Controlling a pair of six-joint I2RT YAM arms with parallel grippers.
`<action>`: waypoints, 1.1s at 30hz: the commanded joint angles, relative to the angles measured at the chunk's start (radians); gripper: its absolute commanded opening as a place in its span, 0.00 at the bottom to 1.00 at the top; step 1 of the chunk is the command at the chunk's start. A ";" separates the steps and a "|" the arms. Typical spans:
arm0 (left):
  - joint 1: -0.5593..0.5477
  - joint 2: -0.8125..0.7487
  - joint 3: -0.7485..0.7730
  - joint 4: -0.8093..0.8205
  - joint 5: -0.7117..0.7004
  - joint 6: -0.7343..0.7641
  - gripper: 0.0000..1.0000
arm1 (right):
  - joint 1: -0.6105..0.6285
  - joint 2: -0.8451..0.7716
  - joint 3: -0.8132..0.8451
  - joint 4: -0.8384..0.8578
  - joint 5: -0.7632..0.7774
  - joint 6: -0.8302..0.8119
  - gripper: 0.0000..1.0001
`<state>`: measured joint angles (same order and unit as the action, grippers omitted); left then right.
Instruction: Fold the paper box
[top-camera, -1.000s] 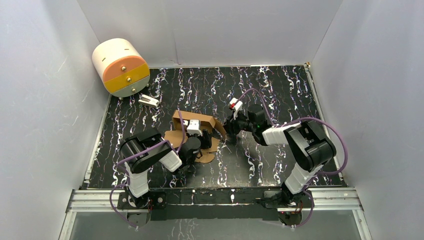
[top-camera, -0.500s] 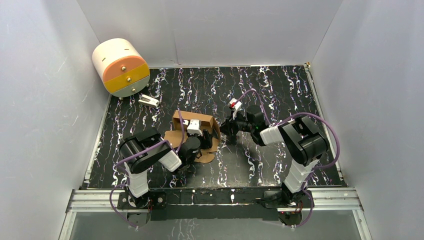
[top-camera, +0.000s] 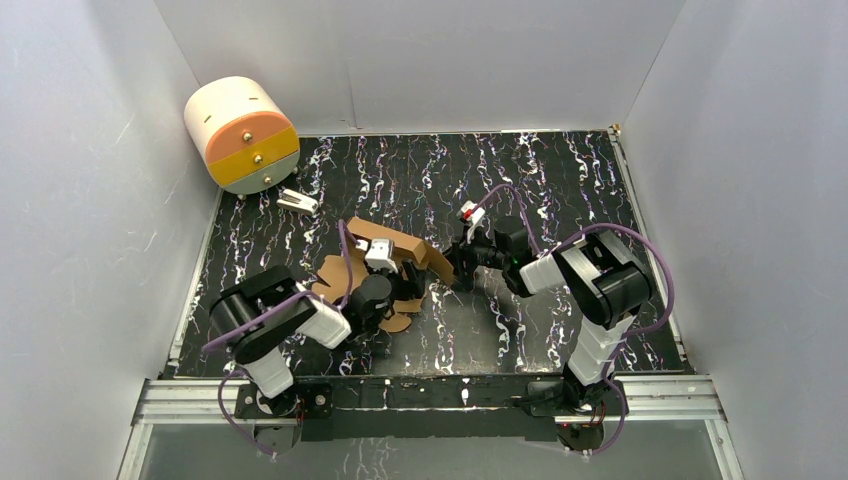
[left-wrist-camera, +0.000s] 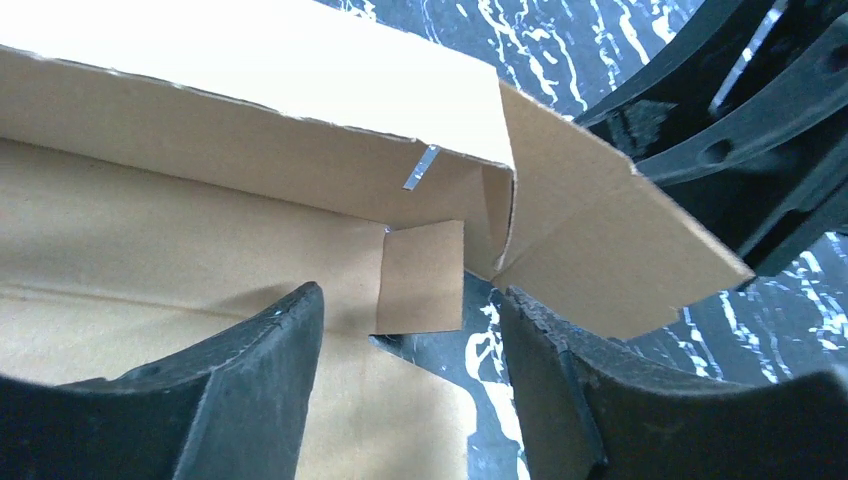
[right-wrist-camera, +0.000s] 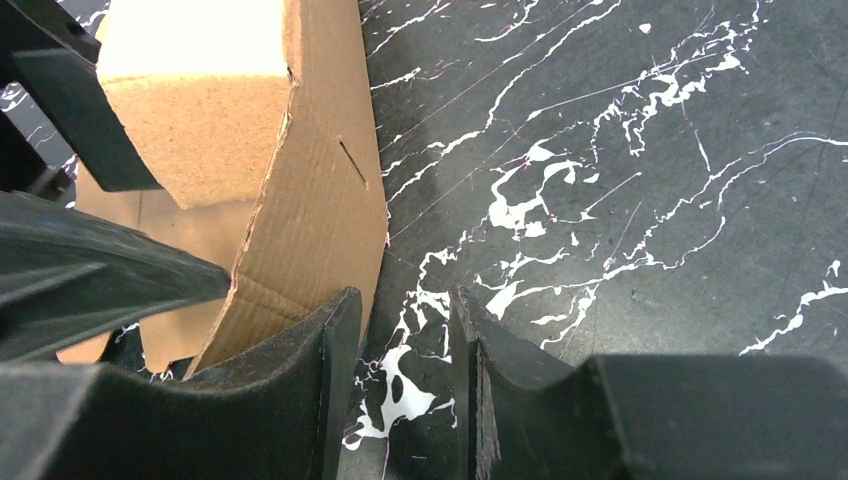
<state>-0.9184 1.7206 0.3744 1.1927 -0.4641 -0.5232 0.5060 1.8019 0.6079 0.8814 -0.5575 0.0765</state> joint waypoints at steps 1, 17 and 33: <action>0.000 -0.144 -0.038 -0.056 0.005 -0.080 0.65 | 0.006 -0.022 -0.019 0.070 0.004 -0.006 0.47; 0.246 -0.480 -0.118 -0.262 0.309 -0.490 0.82 | 0.008 -0.058 -0.055 0.064 0.010 -0.017 0.47; 0.433 -0.290 -0.078 -0.102 0.455 -0.793 0.56 | 0.017 -0.050 -0.070 0.087 0.012 -0.025 0.47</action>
<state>-0.5110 1.3857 0.2596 0.9943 -0.0677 -1.2182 0.5140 1.7756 0.5495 0.8963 -0.5457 0.0719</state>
